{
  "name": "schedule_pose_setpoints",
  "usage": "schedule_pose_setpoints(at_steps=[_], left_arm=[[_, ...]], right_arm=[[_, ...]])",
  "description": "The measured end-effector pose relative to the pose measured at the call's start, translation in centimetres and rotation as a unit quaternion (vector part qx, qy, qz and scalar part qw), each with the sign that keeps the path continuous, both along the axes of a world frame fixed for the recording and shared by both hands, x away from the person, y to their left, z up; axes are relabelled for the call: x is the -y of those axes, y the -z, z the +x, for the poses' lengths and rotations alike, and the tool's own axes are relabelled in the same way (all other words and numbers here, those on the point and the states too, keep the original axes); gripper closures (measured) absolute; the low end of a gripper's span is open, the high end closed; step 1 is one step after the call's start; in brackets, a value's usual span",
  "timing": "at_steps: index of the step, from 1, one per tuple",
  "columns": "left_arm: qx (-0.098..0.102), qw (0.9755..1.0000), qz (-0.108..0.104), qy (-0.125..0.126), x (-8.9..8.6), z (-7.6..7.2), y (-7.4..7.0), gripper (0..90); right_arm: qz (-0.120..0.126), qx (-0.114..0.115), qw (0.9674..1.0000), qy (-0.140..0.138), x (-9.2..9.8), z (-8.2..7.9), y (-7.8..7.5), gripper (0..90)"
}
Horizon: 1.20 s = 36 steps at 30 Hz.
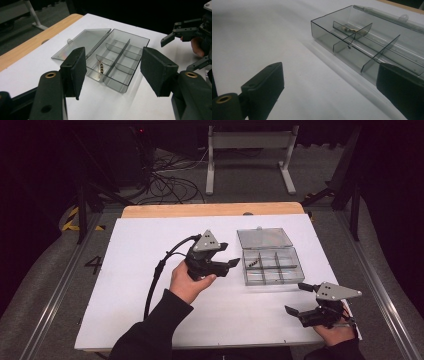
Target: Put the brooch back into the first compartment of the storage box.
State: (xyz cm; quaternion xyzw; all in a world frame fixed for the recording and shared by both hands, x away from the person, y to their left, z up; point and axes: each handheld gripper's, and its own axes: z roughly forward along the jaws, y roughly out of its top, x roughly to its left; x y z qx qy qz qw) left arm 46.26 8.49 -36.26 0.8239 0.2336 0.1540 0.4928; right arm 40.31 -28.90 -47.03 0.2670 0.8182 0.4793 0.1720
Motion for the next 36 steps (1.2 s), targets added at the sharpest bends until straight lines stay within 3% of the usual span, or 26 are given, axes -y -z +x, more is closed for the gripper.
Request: schedule_pose_setpoints(at_steps=[11, 22, 36], left_arm=[[0.015, 0.9997, -0.015, -0.010, -3.0, -2.1, 0.1, 35.6], [0.033, 0.9974, -0.051, -0.038, -6.7, -4.4, 1.2, 34.3], [0.035, 0.9952, -0.057, -0.071, -10.4, -6.3, 3.9, 32.9]], right_arm=[[-0.002, 0.000, 1.0000, -0.002, -0.2, 0.0, 0.0, 7.9], [-0.003, -0.001, 1.0000, -0.003, -0.4, 0.0, 0.0, 7.9], [-0.004, -0.002, 1.0000, -0.005, -0.6, -0.1, 0.0, 7.9]])
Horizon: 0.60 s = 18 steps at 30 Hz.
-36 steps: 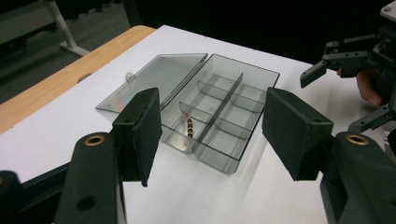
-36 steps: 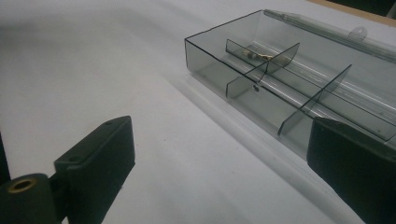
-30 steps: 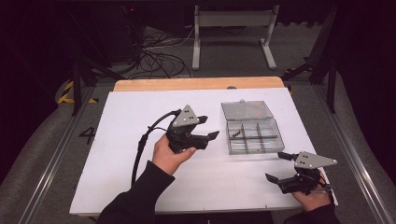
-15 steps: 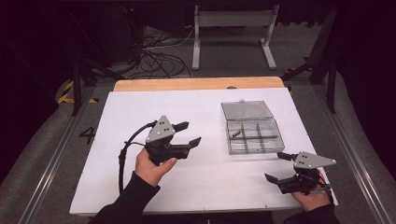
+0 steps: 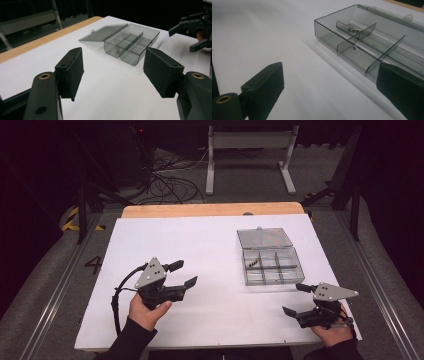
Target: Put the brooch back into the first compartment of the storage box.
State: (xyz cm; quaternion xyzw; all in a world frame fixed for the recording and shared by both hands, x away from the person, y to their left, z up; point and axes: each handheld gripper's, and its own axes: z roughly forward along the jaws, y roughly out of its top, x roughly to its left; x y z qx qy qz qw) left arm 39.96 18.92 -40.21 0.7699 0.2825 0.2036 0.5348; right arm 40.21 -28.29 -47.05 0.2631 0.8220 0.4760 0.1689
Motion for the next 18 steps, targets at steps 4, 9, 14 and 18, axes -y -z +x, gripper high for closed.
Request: schedule_pose_setpoints(at_steps=[4, 9, 14, 18], left_arm=[[-0.002, 1.0000, 0.000, -0.007, -0.9, -0.6, 0.8, 32.4], [0.002, 0.9999, 0.000, -0.012, -1.7, -1.3, 1.5, 31.6], [0.001, 0.9999, 0.003, -0.011, -2.3, -2.1, 2.3, 30.3], [-0.003, 0.9999, 0.001, -0.015, -2.9, -2.6, 3.1, 29.6]], right_arm=[[-0.001, -0.001, 1.0000, 0.000, 0.0, 0.0, 0.0, 7.9], [-0.002, -0.001, 1.0000, 0.000, -0.1, 0.0, 0.0, 7.9], [-0.003, -0.001, 1.0000, 0.000, -0.1, 0.0, 0.0, 7.9], [-0.002, -0.001, 1.0000, -0.001, -0.1, -0.1, 0.0, 7.9]])
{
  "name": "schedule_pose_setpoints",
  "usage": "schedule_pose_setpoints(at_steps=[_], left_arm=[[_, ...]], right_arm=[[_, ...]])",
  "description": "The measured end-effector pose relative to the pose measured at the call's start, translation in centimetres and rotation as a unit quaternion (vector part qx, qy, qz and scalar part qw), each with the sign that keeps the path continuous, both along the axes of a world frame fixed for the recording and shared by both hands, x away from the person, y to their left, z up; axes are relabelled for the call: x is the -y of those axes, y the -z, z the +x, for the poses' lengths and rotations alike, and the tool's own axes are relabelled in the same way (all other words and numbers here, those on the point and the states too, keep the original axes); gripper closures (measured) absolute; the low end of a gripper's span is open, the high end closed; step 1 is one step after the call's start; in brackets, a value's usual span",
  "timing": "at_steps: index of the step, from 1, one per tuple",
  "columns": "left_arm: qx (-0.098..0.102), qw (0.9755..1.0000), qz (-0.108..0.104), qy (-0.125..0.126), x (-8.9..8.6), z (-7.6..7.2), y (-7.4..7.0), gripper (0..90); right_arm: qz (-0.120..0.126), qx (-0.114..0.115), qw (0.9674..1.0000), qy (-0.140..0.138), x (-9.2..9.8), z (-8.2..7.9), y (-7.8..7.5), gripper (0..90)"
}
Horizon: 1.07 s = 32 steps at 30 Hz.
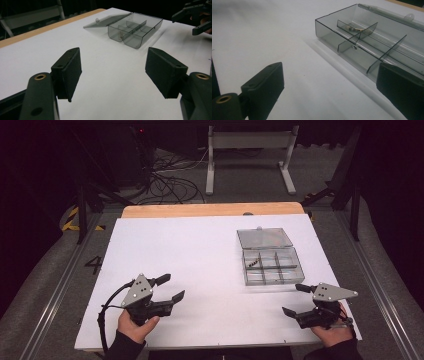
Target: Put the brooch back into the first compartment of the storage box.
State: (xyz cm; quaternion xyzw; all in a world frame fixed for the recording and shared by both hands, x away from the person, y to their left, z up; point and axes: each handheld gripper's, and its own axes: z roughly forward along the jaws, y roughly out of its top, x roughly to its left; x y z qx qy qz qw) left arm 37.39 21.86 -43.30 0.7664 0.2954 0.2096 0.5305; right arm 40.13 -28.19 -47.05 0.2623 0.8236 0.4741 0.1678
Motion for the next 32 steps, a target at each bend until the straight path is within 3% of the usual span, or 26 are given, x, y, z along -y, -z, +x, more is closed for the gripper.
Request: schedule_pose_setpoints(at_steps=[4, 9, 13, 18, 28, 32], left_arm=[[0.001, 0.9999, -0.009, -0.003, -0.8, -0.5, 1.1, 29.0], [0.009, 0.9999, -0.003, -0.005, -1.7, -1.3, 2.0, 27.3], [-0.005, 1.0000, -0.004, -0.004, -2.4, -1.6, 2.6, 26.3], [-0.016, 0.9995, -0.027, -0.009, -2.9, -1.6, 2.8, 25.6], [0.000, 0.9998, 0.012, -0.014, -2.6, -1.8, 2.6, 25.0], [-0.009, 0.9999, 0.007, -0.011, -2.4, -1.9, 2.6, 23.6]], right_arm=[[-0.001, 0.000, 1.0000, 0.000, 0.0, 0.0, 0.0, 7.9], [0.000, 0.000, 1.0000, -0.001, 0.0, -0.1, 0.0, 7.9], [-0.001, -0.001, 1.0000, -0.002, -0.1, 0.0, 0.1, 7.9], [-0.002, -0.002, 1.0000, -0.002, -0.1, 0.0, 0.1, 7.9], [-0.004, -0.007, 1.0000, -0.002, -0.1, 0.0, 0.2, 8.2], [-0.007, -0.009, 0.9999, -0.002, -0.2, 0.1, 0.2, 8.4]])
